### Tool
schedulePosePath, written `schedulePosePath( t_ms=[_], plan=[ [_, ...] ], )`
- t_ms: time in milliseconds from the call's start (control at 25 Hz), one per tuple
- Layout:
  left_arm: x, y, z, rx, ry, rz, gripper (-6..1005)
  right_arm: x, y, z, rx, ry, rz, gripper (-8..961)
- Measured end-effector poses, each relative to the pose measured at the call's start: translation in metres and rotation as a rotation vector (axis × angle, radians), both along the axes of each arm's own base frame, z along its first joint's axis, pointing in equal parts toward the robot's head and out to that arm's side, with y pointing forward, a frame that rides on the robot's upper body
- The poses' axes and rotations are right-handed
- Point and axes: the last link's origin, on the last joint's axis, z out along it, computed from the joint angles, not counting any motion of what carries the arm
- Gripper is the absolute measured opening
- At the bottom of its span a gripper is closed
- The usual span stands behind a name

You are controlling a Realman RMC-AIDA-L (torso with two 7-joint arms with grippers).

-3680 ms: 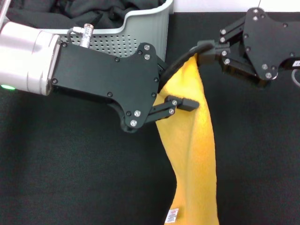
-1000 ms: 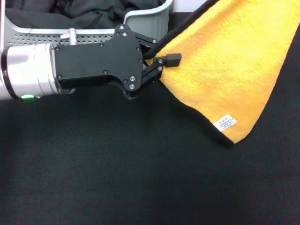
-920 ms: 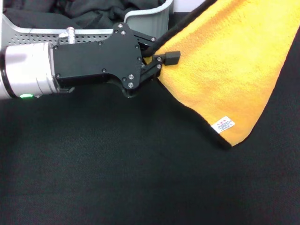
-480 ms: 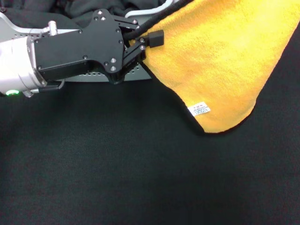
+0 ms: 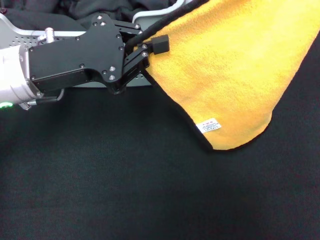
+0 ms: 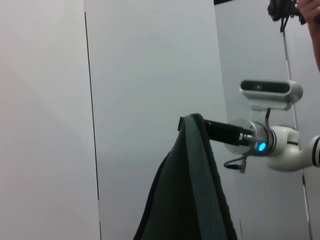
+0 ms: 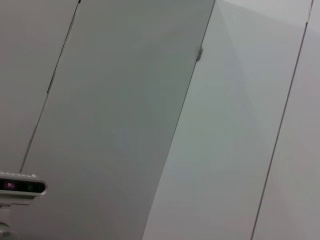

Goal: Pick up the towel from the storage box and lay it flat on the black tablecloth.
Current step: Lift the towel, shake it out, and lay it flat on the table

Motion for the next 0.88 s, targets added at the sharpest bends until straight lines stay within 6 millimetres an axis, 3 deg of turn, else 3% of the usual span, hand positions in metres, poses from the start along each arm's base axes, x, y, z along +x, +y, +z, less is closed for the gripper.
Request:
schedulePosePath(
  t_ms=[880],
  plan=[
    [-0.009,-0.007,0.006,-0.003,-0.060,-0.012,65,0.016,-0.003,0.005,0.007,0.056,-0.045,60]
  ],
)
